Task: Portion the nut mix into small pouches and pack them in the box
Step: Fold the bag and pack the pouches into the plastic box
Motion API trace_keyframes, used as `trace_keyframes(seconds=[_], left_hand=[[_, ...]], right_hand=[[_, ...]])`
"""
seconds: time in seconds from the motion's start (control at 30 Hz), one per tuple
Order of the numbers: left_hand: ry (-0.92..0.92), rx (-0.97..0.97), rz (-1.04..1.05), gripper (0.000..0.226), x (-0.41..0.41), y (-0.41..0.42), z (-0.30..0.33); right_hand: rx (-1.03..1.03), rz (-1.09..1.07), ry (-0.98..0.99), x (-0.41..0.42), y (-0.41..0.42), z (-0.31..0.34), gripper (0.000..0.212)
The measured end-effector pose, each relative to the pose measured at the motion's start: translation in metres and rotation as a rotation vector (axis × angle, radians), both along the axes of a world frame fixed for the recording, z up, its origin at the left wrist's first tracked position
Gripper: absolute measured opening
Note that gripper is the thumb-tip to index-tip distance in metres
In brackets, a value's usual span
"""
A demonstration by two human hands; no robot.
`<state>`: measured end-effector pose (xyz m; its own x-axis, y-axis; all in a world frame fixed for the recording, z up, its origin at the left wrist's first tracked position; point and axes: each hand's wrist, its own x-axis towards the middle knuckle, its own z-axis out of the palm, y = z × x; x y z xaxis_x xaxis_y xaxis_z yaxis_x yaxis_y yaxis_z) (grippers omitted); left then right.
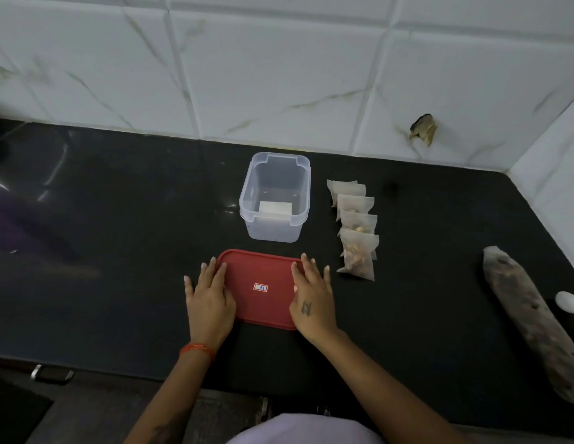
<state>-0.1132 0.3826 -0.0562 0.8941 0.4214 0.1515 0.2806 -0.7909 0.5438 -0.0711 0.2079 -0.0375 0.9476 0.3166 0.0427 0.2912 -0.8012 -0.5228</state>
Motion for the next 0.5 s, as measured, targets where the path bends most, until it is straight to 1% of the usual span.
trace_keyframes(seconds=[0.07,0.13,0.23,0.33,0.43,0.5], left_hand=[[-0.027,0.056,0.012,0.043,0.002,-0.003,0.002],[-0.095,0.068,-0.02,0.039,0.006,-0.012,0.011],[-0.23,-0.079,-0.139,0.04,0.015,-0.042,0.033],[-0.353,-0.19,-0.226,0.04,0.028,-0.084,0.061],[-0.384,-0.315,-0.35,0.043,0.042,-0.129,0.082],[-0.393,-0.387,-0.447,0.046,0.053,-0.162,0.09]], right_hand=[[0.032,0.015,0.037,0.005,-0.006,0.006,0.046],[0.126,0.031,0.09,0.009,-0.014,0.017,0.044],[0.287,0.067,0.137,0.014,-0.033,0.043,0.044],[0.407,0.076,0.117,0.017,-0.064,0.072,0.043],[0.536,0.027,0.112,0.021,-0.107,0.097,0.044],[0.566,-0.023,0.064,0.021,-0.141,0.108,0.044]])
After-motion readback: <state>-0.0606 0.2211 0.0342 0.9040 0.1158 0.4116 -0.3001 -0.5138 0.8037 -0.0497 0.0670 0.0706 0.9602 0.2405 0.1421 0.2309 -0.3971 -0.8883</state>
